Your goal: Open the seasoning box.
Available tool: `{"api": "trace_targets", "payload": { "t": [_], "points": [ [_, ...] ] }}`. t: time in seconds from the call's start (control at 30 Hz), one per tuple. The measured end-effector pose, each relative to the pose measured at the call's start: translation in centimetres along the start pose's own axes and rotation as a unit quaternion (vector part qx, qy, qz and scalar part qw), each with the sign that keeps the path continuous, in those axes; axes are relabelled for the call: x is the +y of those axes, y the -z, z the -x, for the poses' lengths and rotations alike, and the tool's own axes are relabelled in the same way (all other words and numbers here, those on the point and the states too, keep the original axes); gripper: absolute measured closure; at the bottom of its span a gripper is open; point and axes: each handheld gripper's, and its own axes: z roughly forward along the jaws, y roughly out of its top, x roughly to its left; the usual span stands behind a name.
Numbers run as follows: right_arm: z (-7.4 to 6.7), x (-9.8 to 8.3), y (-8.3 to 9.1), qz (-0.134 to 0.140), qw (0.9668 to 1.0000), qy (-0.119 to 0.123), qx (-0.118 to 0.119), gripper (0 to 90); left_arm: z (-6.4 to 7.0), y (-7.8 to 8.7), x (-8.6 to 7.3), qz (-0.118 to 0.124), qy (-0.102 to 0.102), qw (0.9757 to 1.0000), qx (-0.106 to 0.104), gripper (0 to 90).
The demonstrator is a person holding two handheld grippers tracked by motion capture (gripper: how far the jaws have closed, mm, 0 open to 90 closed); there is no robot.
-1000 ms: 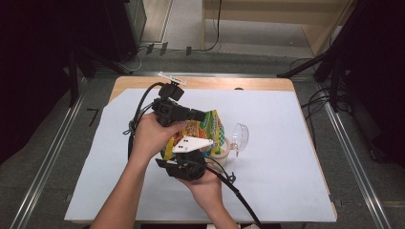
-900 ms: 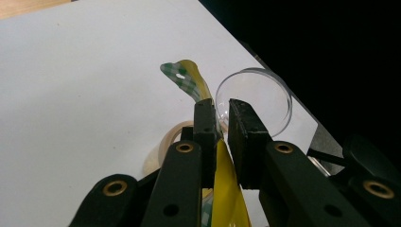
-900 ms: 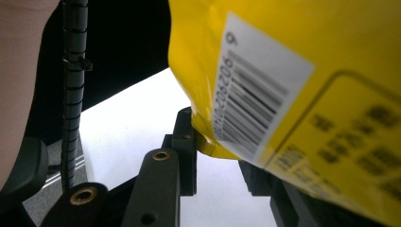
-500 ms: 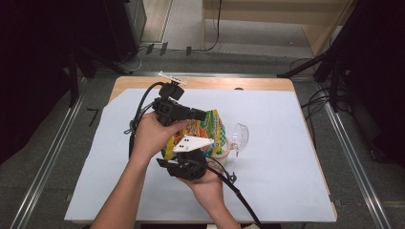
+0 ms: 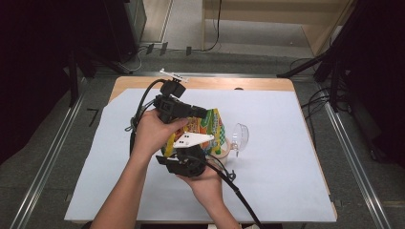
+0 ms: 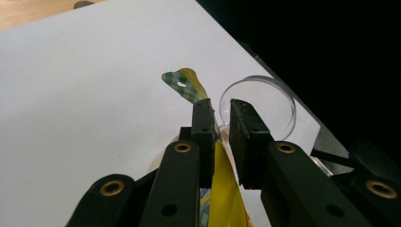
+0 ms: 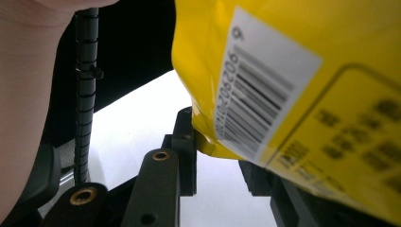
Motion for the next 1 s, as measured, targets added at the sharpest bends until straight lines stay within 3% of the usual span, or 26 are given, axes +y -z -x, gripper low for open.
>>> {"api": "trace_targets", "payload": {
  "t": [0.5,0.7,1.0],
  "points": [
    [-0.16,0.15,-0.18,-0.002,1.0,-0.002,-0.009,71.8,-0.43,-0.3,0.39,-0.018,0.003,0.9998,-0.007,81.3],
    [-0.1,0.24,-0.28,0.001,0.9999,-0.004,-0.011,71.7,-0.91,-0.36,0.57,-0.021,0.009,0.9995,-0.021,79.7],
    [-0.07,0.27,-0.3,-0.001,0.9999,-0.002,-0.015,71.7,-0.83,-0.44,0.6,-0.02,0.004,0.9996,-0.018,80.7]
  ]
}}
